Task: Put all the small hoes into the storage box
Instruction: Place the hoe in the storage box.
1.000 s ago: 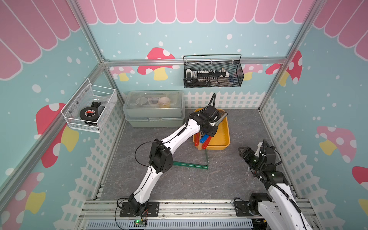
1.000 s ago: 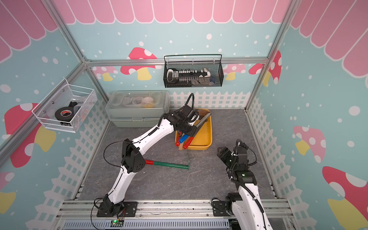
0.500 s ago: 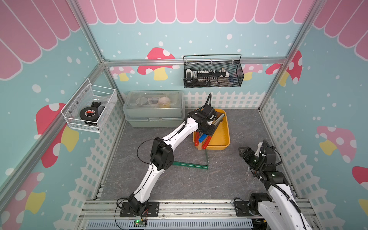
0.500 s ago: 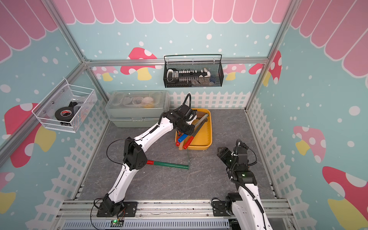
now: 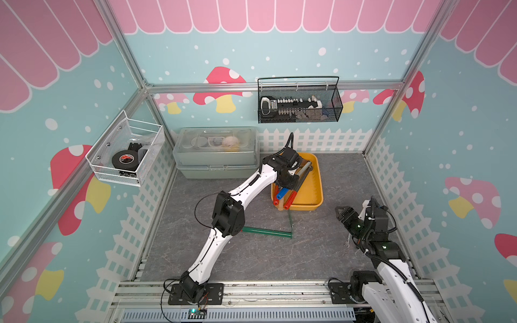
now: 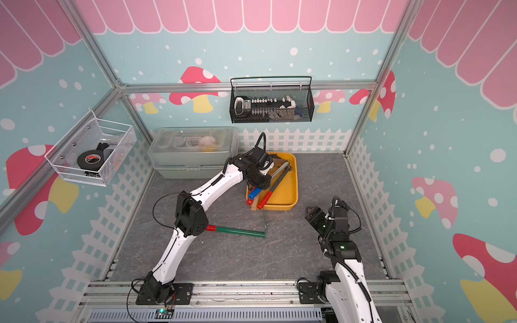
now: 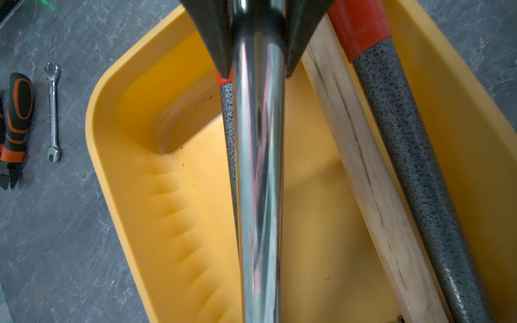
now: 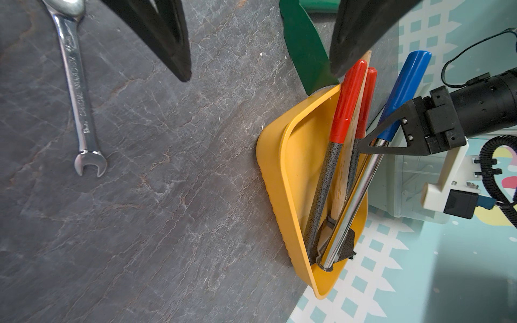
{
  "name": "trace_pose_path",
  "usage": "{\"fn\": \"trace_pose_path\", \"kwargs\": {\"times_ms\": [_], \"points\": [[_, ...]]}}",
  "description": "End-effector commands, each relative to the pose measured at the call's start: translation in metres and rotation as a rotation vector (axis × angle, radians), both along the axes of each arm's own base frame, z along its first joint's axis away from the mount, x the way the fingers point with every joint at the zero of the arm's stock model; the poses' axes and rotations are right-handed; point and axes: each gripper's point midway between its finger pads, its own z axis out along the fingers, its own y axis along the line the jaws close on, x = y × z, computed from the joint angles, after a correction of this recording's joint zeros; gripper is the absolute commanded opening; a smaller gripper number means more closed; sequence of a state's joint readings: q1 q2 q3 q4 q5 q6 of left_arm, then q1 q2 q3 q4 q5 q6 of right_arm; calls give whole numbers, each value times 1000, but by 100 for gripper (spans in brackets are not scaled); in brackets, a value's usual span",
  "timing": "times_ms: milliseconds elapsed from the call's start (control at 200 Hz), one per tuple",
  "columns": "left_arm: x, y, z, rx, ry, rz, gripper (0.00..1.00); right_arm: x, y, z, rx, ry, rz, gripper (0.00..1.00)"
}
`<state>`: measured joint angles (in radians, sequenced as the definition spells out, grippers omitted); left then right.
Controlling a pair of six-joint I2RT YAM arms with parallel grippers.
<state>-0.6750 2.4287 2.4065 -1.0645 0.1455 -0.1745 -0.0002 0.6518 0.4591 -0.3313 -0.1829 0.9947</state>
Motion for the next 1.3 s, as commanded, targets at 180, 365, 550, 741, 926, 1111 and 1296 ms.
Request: {"fn": "trace_pose_path", "kwargs": {"times_ms": [180, 365, 550, 741, 926, 1111, 1296], "points": [[21, 0, -6, 28, -92, -13, 18, -4, -1, -7, -11, 19, 1, 77], [21, 0, -17, 36, -76, -12, 24, -4, -1, -6, -10, 17, 0, 77], [21, 2, -23, 47, -72, -5, 29, -5, -1, -7, -9, 20, 1, 77], [18, 5, -31, 61, -52, 5, 31, -5, -1, -8, -7, 19, 1, 77], [16, 6, -28, 56, -54, 5, 32, -4, 0, -9, -4, 19, 3, 77], [18, 10, -11, 50, -107, 5, 37, -4, 0, -8, -4, 17, 5, 77], [20, 11, 28, -17, -195, 10, 43, -2, 1, -8, -18, 14, 26, 77]]}}
